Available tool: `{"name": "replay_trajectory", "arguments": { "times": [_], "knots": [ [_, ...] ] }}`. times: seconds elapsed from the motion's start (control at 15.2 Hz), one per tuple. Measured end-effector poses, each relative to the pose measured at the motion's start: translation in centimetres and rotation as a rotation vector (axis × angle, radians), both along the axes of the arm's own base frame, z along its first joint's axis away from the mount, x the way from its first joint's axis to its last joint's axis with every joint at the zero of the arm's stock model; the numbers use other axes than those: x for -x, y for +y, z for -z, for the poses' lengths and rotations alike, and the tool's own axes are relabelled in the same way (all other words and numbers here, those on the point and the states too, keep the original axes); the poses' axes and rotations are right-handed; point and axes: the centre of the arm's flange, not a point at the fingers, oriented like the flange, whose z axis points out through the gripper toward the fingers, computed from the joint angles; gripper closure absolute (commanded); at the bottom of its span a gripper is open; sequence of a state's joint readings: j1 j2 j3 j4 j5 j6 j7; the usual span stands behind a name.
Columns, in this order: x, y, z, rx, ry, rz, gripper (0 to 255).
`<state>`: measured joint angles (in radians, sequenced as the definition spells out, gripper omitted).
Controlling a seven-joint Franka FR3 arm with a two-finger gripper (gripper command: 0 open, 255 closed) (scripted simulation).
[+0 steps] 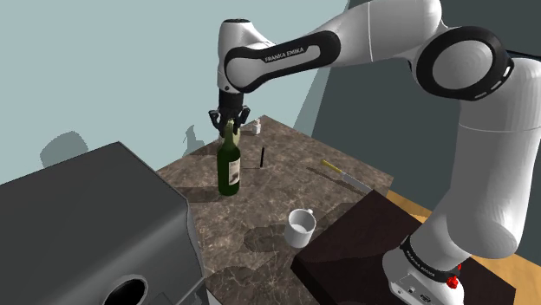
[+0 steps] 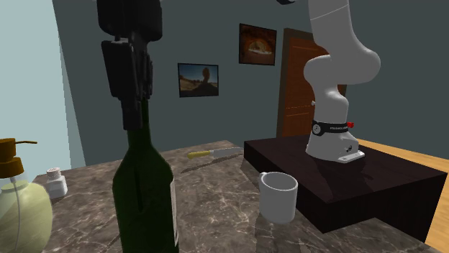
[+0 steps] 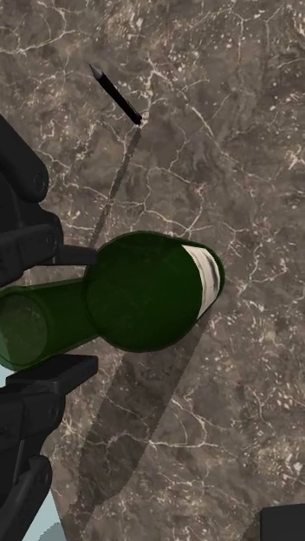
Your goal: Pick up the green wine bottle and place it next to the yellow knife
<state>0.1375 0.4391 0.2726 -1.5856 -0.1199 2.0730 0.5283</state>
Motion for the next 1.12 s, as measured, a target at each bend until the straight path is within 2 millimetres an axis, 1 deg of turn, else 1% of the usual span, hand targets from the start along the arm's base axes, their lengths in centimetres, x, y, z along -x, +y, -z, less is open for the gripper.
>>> {"name": "replay_trajectory", "arguments": {
  "times": [1.12],
  "knots": [
    [0.0, -0.1, -8.9, 0.000, 0.000, 0.000, 255]
  ]
}}
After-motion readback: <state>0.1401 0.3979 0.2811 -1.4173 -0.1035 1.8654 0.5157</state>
